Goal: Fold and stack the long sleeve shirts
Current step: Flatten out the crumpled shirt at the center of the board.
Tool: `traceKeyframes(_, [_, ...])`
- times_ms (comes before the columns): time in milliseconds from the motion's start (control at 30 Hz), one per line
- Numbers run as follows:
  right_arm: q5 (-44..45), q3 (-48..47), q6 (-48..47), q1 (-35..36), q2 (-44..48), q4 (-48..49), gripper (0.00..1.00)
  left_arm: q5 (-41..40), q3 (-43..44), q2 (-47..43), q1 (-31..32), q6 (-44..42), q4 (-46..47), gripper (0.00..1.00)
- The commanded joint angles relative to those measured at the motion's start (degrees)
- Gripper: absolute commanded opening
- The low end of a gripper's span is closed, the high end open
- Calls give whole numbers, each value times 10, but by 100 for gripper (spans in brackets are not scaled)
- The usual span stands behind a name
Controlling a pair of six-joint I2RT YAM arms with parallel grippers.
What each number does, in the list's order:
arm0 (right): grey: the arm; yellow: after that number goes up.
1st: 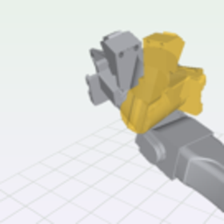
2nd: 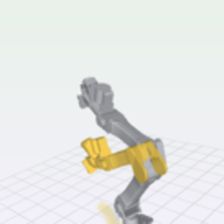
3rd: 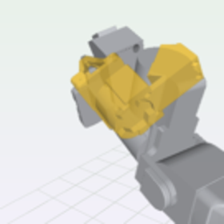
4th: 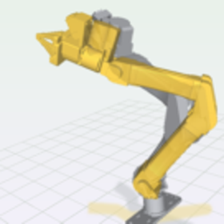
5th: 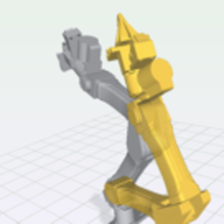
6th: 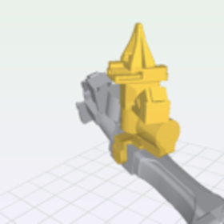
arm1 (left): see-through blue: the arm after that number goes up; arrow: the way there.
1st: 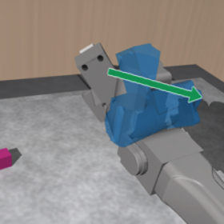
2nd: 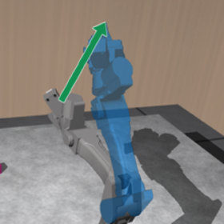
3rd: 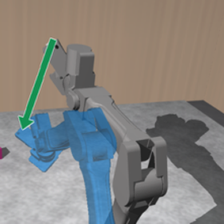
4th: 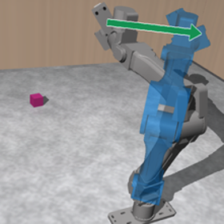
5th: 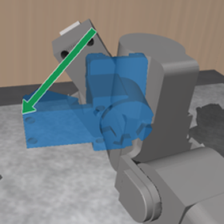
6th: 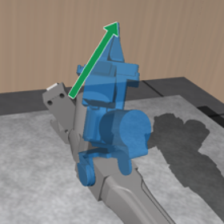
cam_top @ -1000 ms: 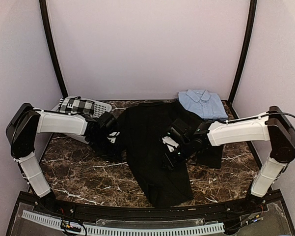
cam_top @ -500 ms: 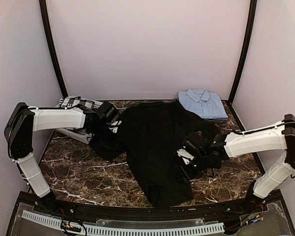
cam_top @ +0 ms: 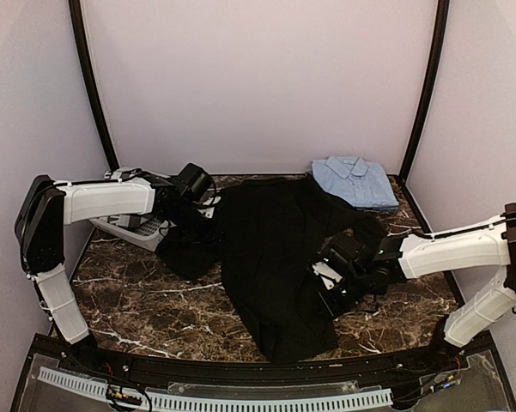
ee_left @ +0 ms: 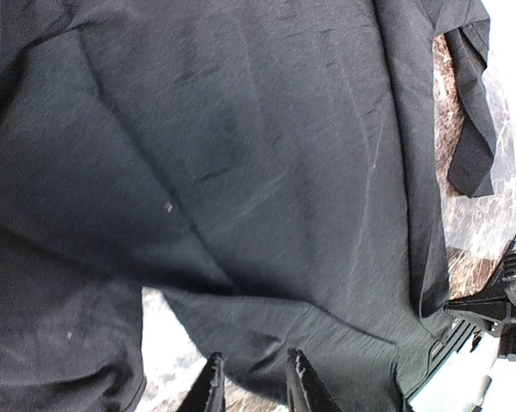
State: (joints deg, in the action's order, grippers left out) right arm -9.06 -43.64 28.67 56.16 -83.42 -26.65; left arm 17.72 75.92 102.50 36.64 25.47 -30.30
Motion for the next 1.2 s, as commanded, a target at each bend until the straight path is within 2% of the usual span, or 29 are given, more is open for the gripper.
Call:
traceKeyframes(0, [60, 10, 68, -1, 46, -58, 0, 28, 31, 17, -2, 8, 25, 24])
traceKeyframes(200, [150, 51, 228, -21, 144, -148, 0, 60, 45, 48, -2, 20, 58, 24])
traceKeyframes(533, [175, 148, 451, -32, 386, -189, 0, 71, 71, 83, -2, 8, 62, 24])
traceKeyframes(633, [187, 162, 488, -32, 451, -193, 0, 76, 76, 89, -1, 7, 64, 24])
traceKeyframes(700, [208, 153, 494, -32, 481, -210, 7, 78, 78, 93, -2, 7, 63, 24])
traceKeyframes(767, [236, 134, 485, -32, 504, -228, 19, 77, 80, 98, -2, 5, 60, 24])
traceKeyframes(833, [260, 114, 456, -32, 516, -228, 31, 77, 79, 100, -2, 1, 53, 24])
traceKeyframes(900, [267, 94, 421, -32, 510, -215, 40, 78, 79, 101, 0, -3, 44, 24])
traceKeyframes(1000, [247, 74, 355, -33, 475, -165, 46, 77, 72, 95, 7, -8, 33, 24])
traceKeyframes(1167, [138, 65, 244, -32, 361, -23, 49, 74, 55, 84, 29, -16, 27, 26])
